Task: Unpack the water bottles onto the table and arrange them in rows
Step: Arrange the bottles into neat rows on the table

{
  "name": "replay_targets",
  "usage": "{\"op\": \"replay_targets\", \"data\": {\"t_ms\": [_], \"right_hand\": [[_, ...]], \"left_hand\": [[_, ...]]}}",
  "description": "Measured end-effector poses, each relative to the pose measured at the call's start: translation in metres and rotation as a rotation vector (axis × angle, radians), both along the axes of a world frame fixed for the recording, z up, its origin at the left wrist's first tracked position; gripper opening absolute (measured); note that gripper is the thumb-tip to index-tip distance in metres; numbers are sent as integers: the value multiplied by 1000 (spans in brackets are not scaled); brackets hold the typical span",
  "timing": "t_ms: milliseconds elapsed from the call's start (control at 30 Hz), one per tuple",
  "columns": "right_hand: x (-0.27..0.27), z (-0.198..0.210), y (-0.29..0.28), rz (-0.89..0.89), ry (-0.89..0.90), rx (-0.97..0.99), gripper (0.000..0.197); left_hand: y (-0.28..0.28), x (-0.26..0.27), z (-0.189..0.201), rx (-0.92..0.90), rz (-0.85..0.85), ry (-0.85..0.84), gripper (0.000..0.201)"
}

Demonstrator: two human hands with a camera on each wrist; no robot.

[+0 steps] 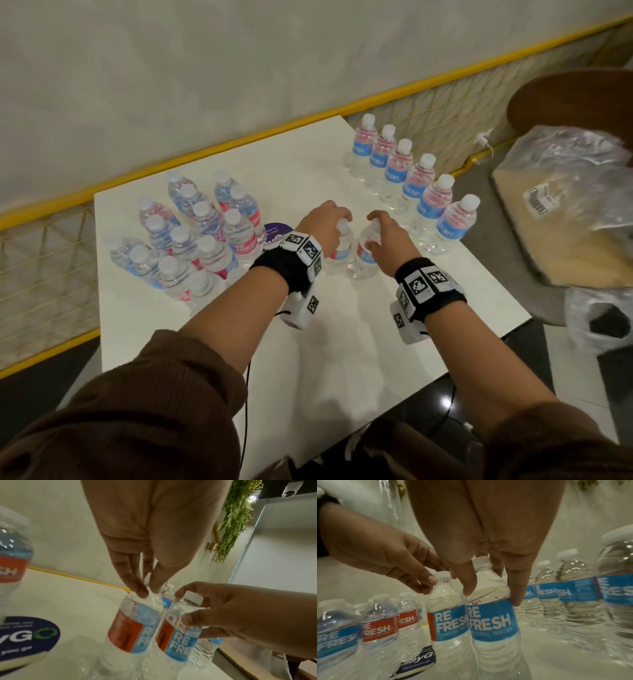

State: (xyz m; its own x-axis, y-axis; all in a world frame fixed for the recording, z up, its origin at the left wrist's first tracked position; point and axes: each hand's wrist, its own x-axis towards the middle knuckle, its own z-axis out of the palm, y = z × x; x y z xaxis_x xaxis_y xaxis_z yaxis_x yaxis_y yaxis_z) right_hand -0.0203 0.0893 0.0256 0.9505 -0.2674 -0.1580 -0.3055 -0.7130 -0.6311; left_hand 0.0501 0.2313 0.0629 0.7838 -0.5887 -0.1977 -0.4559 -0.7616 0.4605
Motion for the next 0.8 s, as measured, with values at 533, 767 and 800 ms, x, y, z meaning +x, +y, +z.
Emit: {"op": "replay_targets", "data": {"t_ms": [533,767,800], "right_hand": [[53,29,-47,229,80,-276,36],[148,50,-47,177,185,-413,39],[164,49,-47,166,199,-431,41]], "left_hand": [[-20,9,-48,-249,407,299,40],[-18,20,-55,-329,398,326,39],[-17,21,-55,-334,400,325,40]]}}
